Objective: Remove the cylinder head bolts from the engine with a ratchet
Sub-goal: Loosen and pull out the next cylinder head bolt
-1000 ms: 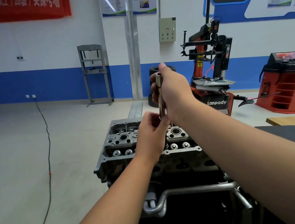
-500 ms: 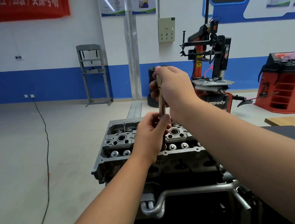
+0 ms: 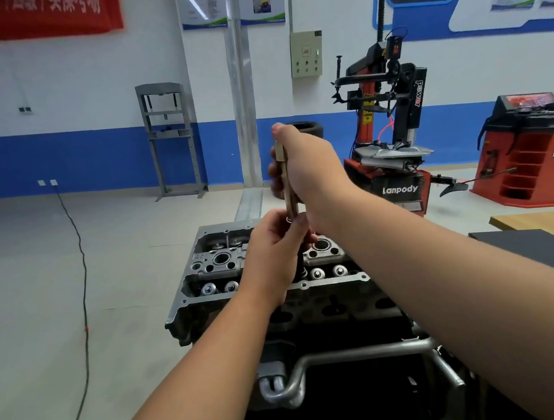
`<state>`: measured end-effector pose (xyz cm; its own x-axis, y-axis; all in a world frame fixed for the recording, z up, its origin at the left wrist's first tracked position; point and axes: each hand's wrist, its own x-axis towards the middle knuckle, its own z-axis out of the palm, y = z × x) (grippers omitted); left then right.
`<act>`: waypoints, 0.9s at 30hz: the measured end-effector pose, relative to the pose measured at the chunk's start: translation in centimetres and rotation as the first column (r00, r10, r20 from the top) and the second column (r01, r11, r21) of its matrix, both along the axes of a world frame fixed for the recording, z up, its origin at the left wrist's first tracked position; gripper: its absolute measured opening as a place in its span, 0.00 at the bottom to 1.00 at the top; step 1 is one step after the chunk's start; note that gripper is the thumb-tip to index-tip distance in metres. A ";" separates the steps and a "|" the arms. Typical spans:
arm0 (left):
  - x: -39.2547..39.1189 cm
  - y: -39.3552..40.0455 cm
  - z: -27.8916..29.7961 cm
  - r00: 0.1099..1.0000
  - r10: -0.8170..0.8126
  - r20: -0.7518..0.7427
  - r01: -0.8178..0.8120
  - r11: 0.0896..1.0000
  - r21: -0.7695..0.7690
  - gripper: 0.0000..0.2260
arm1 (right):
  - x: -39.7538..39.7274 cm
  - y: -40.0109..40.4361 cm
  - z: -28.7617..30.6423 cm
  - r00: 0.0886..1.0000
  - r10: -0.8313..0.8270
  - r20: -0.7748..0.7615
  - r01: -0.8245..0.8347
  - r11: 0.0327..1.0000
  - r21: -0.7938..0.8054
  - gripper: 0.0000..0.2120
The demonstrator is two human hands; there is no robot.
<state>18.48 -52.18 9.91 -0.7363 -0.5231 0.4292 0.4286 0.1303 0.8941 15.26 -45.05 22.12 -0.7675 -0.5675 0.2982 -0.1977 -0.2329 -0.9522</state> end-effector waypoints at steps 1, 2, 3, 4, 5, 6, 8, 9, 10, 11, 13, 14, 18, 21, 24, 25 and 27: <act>-0.1 -0.1 -0.1 1.000 0.010 -0.008 -0.010 1.000 0.006 0.07 | 0.2 -0.2 -0.1 1.000 -0.008 -0.016 0.008 1.000 -0.017 0.13; -0.2 0.0 0.0 1.000 0.023 -0.016 -0.022 1.000 0.016 0.08 | 0.4 -0.5 -0.2 0.999 -0.006 -0.036 0.005 1.000 -0.025 0.13; -0.2 0.1 0.0 0.999 0.032 -0.017 -0.031 0.999 0.015 0.11 | 0.5 -0.6 -0.2 0.998 -0.005 -0.061 0.003 1.000 -0.027 0.14; -0.1 0.2 0.1 0.999 0.034 -0.007 -0.034 0.999 0.015 0.13 | 0.4 -0.6 -0.1 0.997 0.014 -0.073 -0.016 0.999 -0.030 0.15; 0.0 0.4 0.1 1.000 0.024 0.002 -0.024 1.000 0.011 0.15 | 0.1 -0.4 0.0 0.996 0.066 -0.054 -0.068 0.997 -0.037 0.17; 0.1 0.5 0.1 1.000 -0.004 0.003 0.004 1.000 0.024 0.16 | -0.3 -0.2 0.1 0.988 0.154 -0.019 -0.155 0.987 -0.043 0.19; 0.5 0.5 0.1 0.998 -0.058 -0.012 0.058 0.995 0.078 0.13 | -1.2 0.5 0.4 0.946 0.322 0.029 -0.321 0.946 -0.030 0.21; 0.6 0.4 0.1 0.998 -0.062 -0.011 0.063 0.993 0.096 0.13 | -1.5 0.8 0.4 0.938 0.347 0.025 -0.346 0.938 -0.019 0.21; 0.6 0.4 0.1 0.999 -0.052 -0.006 0.052 0.993 0.101 0.14 | -1.7 0.9 0.4 0.944 0.329 0.013 -0.329 0.944 -0.016 0.20; 0.6 0.4 0.2 1.000 -0.023 0.006 0.023 0.997 0.079 0.14 | -1.7 0.9 0.4 0.962 0.274 -0.007 -0.274 0.962 -0.017 0.18; 0.5 0.6 0.3 1.000 0.018 0.010 -0.018 1.000 0.021 0.16 | -1.3 0.8 0.1 0.994 0.103 -0.047 -0.105 0.994 -0.025 0.14; 0.5 0.7 0.4 1.000 0.028 0.003 -0.028 1.000 0.003 0.17 | -1.1 0.6 -0.1 0.998 0.018 -0.060 -0.020 0.999 -0.034 0.13; 0.5 0.7 0.3 0.996 0.077 -0.032 -0.077 0.997 -0.003 0.09 | -0.8 0.1 -0.7 0.997 -0.064 -0.039 0.057 0.987 -0.151 0.15; 0.4 0.6 0.1 0.993 0.113 -0.036 -0.112 0.994 0.010 0.13 | -1.1 0.3 -0.8 0.990 0.142 -0.002 -0.140 0.978 -0.152 0.20; 0.6 0.7 0.3 0.999 0.047 -0.009 -0.047 0.999 -0.003 0.10 | -1.7 0.7 -0.1 0.937 0.349 0.018 -0.347 0.935 -0.070 0.21; 0.6 0.6 0.2 1.000 0.001 -0.006 -0.001 1.000 0.000 0.10 | -1.9 0.8 0.0 0.925 0.381 0.012 -0.380 0.924 -0.053 0.20; 0.5 0.5 0.2 0.998 -0.054 0.024 0.055 0.998 -0.021 0.15 | -2.1 0.9 0.1 0.920 0.391 -0.002 -0.390 0.919 -0.048 0.20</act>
<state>19.02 -51.67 10.15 -0.7733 -0.4730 0.4222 0.4147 0.1263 0.9011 13.14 -44.11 22.17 -0.4900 -0.8082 0.3267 -0.0746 -0.3345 -0.9394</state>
